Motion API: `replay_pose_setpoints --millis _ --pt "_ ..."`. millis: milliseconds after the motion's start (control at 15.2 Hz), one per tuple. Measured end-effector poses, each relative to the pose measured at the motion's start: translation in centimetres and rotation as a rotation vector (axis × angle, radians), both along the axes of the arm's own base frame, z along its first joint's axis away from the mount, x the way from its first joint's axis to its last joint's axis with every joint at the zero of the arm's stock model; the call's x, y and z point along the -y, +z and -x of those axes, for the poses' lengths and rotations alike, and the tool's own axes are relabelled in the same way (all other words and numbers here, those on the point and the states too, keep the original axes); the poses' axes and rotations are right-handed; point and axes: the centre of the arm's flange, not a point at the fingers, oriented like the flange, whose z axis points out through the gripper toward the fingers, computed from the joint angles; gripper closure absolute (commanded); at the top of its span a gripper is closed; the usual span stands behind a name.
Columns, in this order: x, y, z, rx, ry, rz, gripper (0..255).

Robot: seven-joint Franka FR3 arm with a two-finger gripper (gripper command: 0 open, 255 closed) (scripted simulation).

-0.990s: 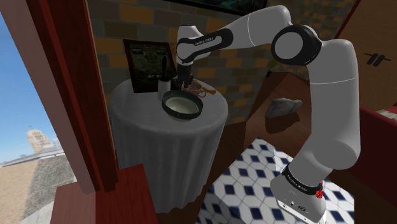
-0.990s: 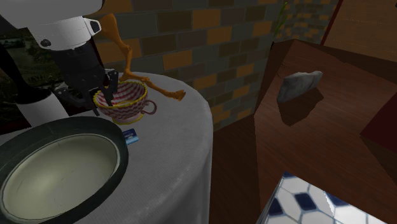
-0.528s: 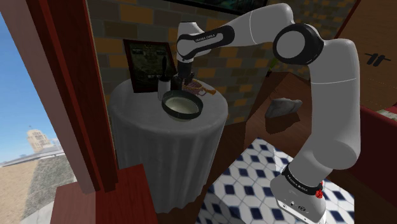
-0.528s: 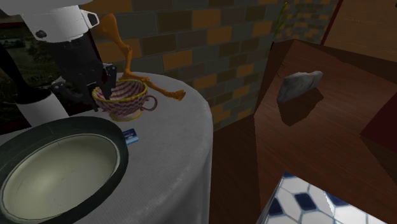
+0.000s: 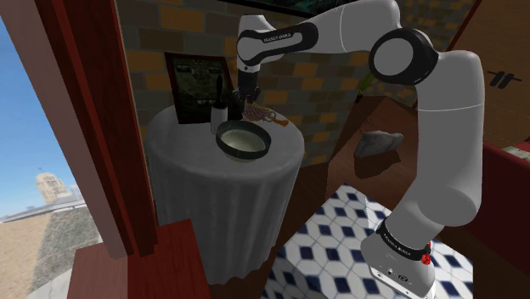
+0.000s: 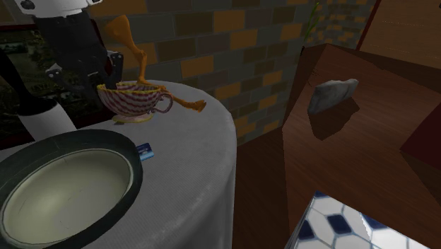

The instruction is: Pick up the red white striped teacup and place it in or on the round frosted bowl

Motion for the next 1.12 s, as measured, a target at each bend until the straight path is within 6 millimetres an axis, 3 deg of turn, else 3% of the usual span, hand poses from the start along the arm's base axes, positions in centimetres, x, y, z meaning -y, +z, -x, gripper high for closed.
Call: replay_pose_setpoints --millis 1122 --pt "0.0 9.0 0.0 0.0 0.0 0.0 255"
